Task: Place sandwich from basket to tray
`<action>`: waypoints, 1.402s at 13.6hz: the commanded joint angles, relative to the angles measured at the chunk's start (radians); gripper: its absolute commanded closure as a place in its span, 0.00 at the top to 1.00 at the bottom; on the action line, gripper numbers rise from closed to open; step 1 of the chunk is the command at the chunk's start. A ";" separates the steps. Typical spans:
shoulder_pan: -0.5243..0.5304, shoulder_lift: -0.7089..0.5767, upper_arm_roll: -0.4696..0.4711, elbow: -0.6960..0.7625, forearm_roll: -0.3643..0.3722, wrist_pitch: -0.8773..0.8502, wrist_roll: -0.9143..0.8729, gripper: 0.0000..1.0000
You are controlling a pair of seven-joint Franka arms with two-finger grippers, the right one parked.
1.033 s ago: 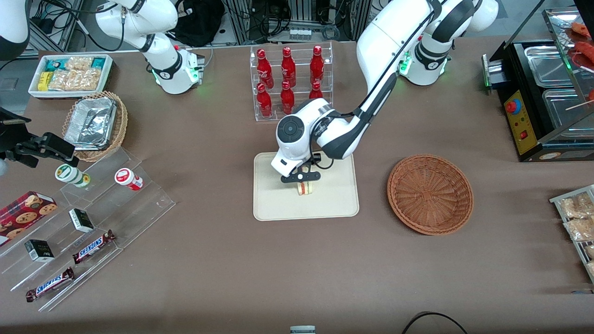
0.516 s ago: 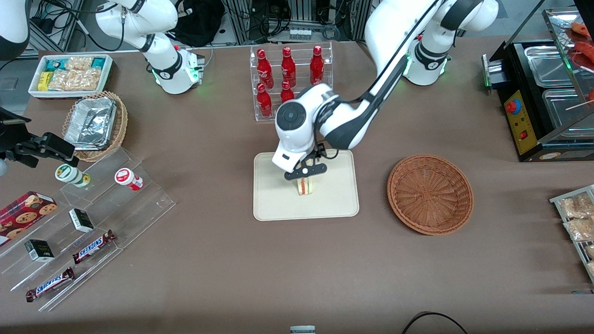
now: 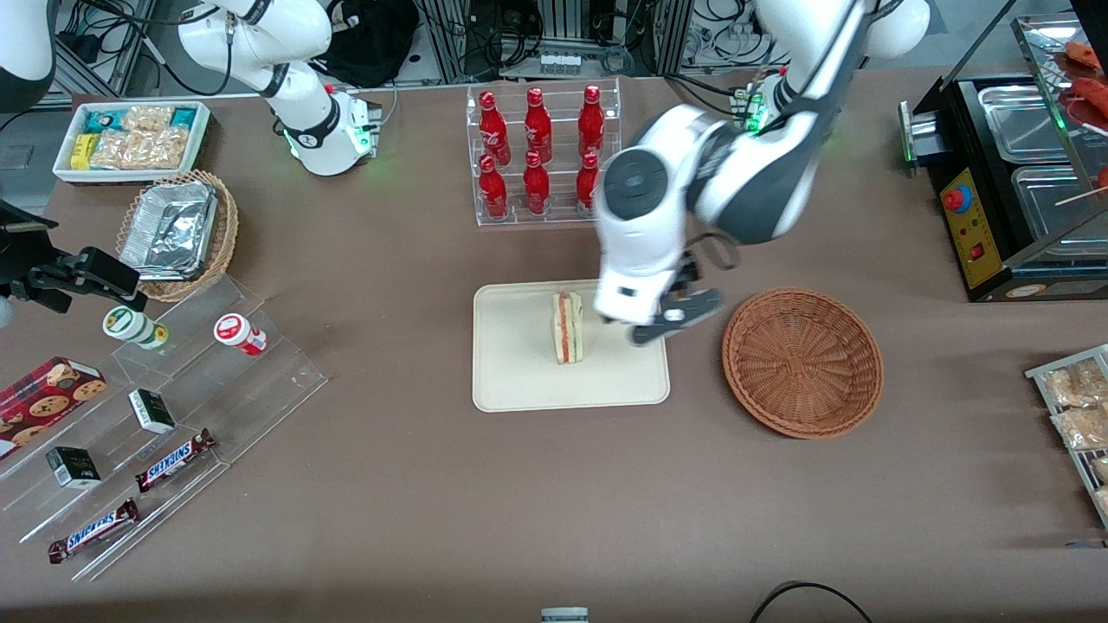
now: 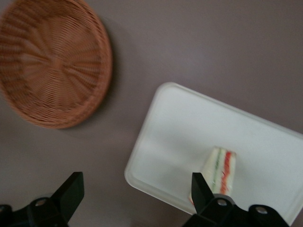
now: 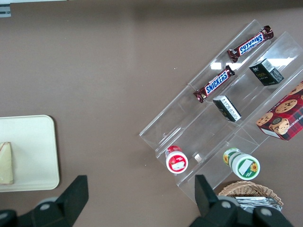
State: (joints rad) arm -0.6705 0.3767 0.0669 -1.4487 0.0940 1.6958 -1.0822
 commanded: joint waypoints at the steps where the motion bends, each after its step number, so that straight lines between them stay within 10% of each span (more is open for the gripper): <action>1: -0.009 -0.105 0.101 -0.027 0.003 -0.101 0.074 1.00; 13: -0.008 -0.397 0.563 -0.110 -0.079 -0.390 0.853 1.00; 15: 0.091 -0.392 0.535 -0.114 -0.057 -0.392 0.918 1.00; 19: 0.435 -0.397 0.121 -0.108 -0.057 -0.398 0.986 1.00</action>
State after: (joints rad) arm -0.3399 -0.0087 0.3328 -1.5635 0.0281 1.3083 -0.1165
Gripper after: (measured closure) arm 0.000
